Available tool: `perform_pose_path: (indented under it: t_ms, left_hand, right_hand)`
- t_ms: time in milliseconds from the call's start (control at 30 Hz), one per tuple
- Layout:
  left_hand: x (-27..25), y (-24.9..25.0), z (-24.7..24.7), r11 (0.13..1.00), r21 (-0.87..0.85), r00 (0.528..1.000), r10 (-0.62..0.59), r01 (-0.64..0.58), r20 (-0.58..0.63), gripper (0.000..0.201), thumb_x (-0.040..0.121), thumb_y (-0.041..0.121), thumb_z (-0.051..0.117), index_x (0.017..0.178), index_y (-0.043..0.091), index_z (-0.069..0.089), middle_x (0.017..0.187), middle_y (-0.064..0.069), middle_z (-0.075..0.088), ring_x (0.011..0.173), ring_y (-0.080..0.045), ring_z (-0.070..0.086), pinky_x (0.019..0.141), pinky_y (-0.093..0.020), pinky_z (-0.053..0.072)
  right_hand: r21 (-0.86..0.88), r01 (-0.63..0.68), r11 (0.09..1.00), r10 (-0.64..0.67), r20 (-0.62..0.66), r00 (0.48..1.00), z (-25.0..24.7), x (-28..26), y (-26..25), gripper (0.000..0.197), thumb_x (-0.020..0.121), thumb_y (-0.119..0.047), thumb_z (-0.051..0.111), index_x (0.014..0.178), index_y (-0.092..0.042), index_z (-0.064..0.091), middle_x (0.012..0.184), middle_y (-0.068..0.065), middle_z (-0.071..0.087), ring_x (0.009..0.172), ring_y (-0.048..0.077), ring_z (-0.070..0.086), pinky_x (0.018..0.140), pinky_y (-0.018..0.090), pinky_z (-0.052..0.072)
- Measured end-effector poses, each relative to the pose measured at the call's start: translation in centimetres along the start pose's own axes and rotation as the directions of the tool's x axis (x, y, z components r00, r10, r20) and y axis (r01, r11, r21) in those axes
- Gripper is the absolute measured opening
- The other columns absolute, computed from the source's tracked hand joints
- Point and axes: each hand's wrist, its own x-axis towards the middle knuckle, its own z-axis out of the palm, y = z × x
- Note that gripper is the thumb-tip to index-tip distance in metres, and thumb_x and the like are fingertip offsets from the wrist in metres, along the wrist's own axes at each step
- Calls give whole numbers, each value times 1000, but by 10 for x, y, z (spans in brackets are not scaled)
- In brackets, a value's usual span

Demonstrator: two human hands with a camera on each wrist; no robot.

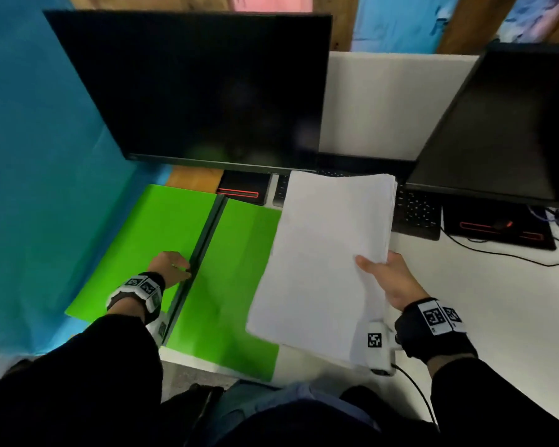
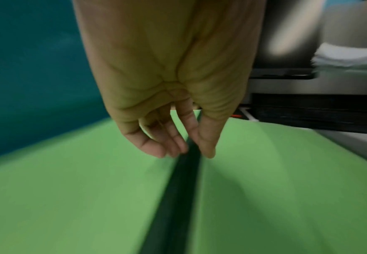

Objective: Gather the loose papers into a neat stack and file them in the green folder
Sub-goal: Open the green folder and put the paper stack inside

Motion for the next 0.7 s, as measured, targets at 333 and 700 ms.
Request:
perform_pose_path:
  t_ms: [333,700]
  left_hand:
    - [35,-136,-44,946,130,945,-274,298,-177,71,54,37,88,117,23,61,137,-19,37,128,-40,36,106,-50,37]
    - [46,-143,-33,978,83,967,-172,190,-186,145,35,58,87,147,10,11,145,-15,28,134,-39,29,111,-51,32]
  right_hand:
    - [-63,-173,983,170,-46,984,156,44,58,33,86,-10,67,118,0,63,107,14,67,97,28,63,93,41,51]
    - [-246,-242,939,157,-321,934,162,64,67,44,77,-22,69,116,-2,65,110,19,69,103,38,64,94,49,51]
